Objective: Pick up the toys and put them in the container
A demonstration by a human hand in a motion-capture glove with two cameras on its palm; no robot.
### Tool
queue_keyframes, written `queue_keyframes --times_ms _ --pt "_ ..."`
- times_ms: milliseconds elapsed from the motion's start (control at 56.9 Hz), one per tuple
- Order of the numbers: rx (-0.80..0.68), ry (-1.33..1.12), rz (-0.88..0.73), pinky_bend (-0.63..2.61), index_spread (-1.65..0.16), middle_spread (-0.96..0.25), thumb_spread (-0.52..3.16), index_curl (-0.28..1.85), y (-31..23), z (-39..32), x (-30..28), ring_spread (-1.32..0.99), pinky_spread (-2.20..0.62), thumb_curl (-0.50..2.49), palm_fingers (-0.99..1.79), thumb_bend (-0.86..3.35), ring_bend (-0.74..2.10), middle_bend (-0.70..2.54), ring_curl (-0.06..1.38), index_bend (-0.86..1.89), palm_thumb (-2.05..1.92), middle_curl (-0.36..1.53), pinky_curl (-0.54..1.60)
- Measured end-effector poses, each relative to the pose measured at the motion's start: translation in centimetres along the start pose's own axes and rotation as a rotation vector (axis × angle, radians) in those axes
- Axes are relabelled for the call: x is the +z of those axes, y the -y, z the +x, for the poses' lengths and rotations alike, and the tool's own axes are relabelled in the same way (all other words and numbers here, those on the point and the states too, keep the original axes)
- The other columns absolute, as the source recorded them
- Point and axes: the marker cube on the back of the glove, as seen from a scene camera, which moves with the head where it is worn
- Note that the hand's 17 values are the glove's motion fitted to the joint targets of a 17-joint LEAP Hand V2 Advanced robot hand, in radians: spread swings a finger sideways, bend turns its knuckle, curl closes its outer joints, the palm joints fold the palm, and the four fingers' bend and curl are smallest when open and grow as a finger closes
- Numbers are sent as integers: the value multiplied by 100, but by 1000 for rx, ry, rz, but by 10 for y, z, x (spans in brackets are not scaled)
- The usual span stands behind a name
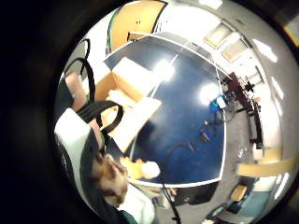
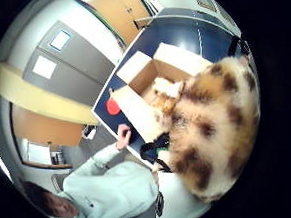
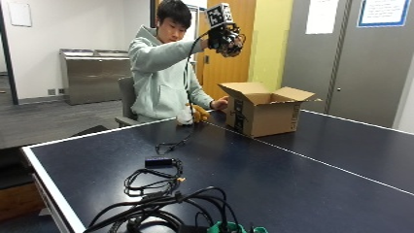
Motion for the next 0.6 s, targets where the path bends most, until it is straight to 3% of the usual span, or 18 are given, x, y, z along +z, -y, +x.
queue_keyframes --times_ms 88,158,193,246,264,281,317,404,510,598 --pt "284 -40 45 109 -27 -25 64 85 31 6 23 -28 -40 84 101 -2 112 70 59 43 58 70 47" --pt "314 -13 6 112 -28 -25 69 86 38 11 39 -28 -40 83 94 -2 114 65 59 35 55 70 48" --pt "261 -32 -47 114 -27 -25 78 85 39 27 49 -27 -40 80 81 -5 110 64 58 25 49 70 48" --pt "123 -99 -142 116 -26 -21 93 83 35 57 63 -24 -34 68 19 -14 94 52 58 13 22 68 51" --pt "141 -110 -162 118 -26 -21 96 85 36 62 66 -23 -32 66 17 -12 95 53 60 15 19 69 53" --pt "191 -110 -171 123 -26 -16 93 80 37 66 67 -17 -24 63 -37 -17 68 36 52 11 7 62 54" --pt "283 -94 -166 123 -26 -12 93 74 38 67 66 -12 -18 59 -51 -15 49 27 48 9 -1 58 52" --pt "299 -100 -145 115 -26 -6 94 60 30 74 58 -5 -6 53 -41 -9 22 14 33 6 -8 50 44" --pt "277 -5 -133 109 -25 -2 96 51 4 35 34 0 1 47 -34 -8 16 11 27 6 -8 44 40" --pt "24 16 -120 106 -25 0 98 44 -29 36 18 2 5 42 -32 -7 15 11 26 7 -7 40 39"
